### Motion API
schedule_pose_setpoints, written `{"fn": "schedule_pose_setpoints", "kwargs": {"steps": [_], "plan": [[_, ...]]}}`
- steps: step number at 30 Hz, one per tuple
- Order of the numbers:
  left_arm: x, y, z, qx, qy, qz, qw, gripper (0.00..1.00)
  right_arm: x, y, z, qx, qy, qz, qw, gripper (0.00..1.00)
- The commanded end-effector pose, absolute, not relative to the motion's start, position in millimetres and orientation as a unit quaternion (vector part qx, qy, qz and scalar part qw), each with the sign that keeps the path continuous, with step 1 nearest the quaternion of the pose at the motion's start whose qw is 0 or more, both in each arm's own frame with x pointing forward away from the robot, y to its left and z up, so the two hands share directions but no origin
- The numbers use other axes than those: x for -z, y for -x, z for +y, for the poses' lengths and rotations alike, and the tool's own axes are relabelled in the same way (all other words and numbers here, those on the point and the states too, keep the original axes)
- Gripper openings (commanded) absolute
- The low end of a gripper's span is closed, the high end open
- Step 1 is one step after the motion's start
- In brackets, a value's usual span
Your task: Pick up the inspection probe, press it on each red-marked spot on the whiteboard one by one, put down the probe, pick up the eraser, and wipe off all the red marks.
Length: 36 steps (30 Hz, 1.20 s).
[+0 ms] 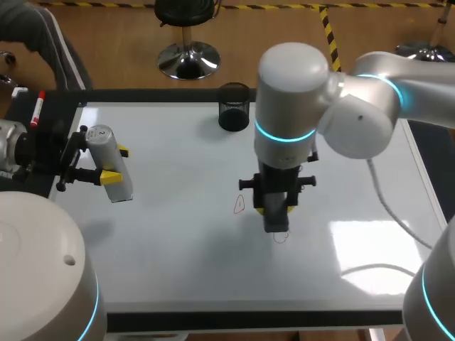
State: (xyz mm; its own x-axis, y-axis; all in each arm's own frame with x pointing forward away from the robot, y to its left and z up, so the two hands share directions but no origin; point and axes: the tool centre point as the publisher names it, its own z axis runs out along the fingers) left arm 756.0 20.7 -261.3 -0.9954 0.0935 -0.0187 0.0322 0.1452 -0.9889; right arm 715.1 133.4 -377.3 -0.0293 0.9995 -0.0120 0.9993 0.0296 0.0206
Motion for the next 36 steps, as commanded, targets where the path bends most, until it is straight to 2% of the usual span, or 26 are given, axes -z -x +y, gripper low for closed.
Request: {"fn": "schedule_pose_setpoints", "kwargs": {"steps": [1,15,36], "plan": [[261,-756,21,-0.653,0.043,-0.756,0.023,0.0,386,-723,159,0.015,-0.694,0.72,0.023,0.0],[261,-756,21,-0.653,0.043,-0.756,0.023,0.0,402,-730,211,0.015,-0.681,0.731,0.028,0.0],[261,-756,21,-0.653,0.043,-0.756,0.023,0.0,403,-724,257,-0.001,-0.675,0.737,0.024,0.0]]}}
